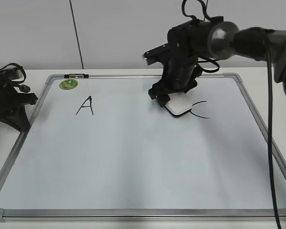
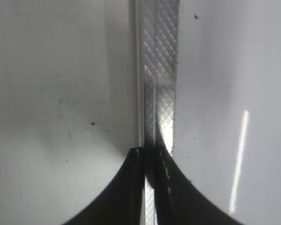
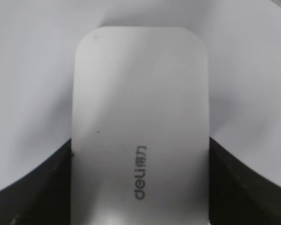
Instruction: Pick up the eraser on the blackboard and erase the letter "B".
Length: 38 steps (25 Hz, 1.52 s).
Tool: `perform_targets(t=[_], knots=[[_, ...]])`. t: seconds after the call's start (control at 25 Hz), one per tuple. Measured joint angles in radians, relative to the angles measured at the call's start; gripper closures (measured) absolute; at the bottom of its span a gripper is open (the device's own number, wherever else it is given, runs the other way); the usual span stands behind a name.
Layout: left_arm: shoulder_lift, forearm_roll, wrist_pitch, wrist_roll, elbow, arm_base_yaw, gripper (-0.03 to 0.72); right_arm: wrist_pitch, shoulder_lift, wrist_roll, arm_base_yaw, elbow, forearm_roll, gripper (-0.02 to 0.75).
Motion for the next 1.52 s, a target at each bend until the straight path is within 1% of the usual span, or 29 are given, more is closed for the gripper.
perform_targets(t=[0.28, 0.44, 0.64, 0.8, 0.88, 1.0, 1.2, 1.28, 1.4, 1.52], knots=[[0.0, 0.0, 0.0, 0.0, 0.0, 0.0, 0.652, 0.114, -0.135, 0.0, -0.006, 0.005, -0.021, 0.202], [0.002, 0.0, 0.0, 0.0, 0.0, 0.0, 0.65, 0.171, -0.162, 0.0, -0.016, 0.005, -0.024, 0.202], [0.002, 0.0, 0.0, 0.0, 0.0, 0.0, 0.65, 0.222, -0.173, 0.0, -0.059, 0.021, -0.03, 0.202], [0.002, 0.0, 0.0, 0.0, -0.002, 0.0, 0.649, 0.22, -0.236, 0.0, -0.104, 0.114, -0.035, 0.202], [0.002, 0.0, 0.0, 0.0, -0.002, 0.0, 0.649, 0.194, -0.279, 0.0, -0.129, 0.179, -0.036, 0.202], [0.002, 0.0, 0.0, 0.0, -0.002, 0.0, 0.648, 0.107, -0.372, 0.0, -0.182, 0.332, -0.026, 0.202], [0.002, 0.0, 0.0, 0.0, -0.002, 0.0, 0.648, -0.078, -0.514, 0.0, -0.279, 0.612, 0.055, 0.202], [0.002, 0.0, 0.0, 0.0, -0.002, 0.0, 0.647, -0.132, -0.54, 0.0, -0.313, 0.694, 0.091, 0.202], [0.002, 0.0, 0.002, 0.0, -0.002, 0.0, 0.647, -0.18, -0.544, 0.0, -0.34, 0.767, 0.12, 0.202], [0.002, 0.0, 0.002, 0.0, -0.002, 0.0, 0.647, -0.21, -0.544, 0.0, -0.342, 0.786, 0.139, 0.202]])
